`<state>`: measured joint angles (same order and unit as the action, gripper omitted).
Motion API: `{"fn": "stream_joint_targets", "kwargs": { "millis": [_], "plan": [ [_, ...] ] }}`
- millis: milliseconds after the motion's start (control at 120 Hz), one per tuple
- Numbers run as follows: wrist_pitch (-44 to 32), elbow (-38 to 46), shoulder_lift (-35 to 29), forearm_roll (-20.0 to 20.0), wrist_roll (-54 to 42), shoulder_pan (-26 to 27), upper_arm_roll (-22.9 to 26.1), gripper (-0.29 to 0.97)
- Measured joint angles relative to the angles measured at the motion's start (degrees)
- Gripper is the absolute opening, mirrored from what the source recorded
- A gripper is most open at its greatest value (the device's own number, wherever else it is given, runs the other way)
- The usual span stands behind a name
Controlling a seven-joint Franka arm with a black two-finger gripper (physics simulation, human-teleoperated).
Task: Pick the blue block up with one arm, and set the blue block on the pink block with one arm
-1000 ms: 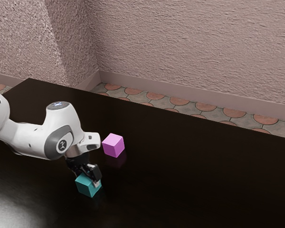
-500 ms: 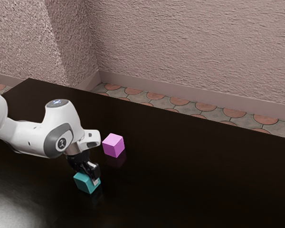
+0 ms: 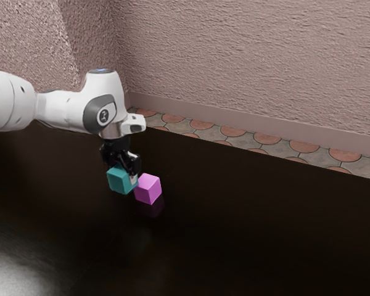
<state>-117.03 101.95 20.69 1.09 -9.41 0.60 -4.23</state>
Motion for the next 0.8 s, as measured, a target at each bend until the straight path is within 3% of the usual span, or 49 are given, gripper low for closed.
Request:
{"fn": "stream_joint_targets", "kwargs": {
  "millis": [142, 317, 550, 800],
  "plan": [
    [8.86, -13.87, 9.12, -1.20, 0.30, 0.10, -0.01, 0.38],
    [13.65, -20.94, 12.40, -1.20, 0.56, 0.31, 0.91, 0.38],
    [7.84, -20.72, 13.58, 3.69, 0.87, 0.38, 0.51, 0.38],
    [4.82, -17.31, 12.75, 4.97, 1.19, 0.48, -0.84, 0.38]
  ]
}}
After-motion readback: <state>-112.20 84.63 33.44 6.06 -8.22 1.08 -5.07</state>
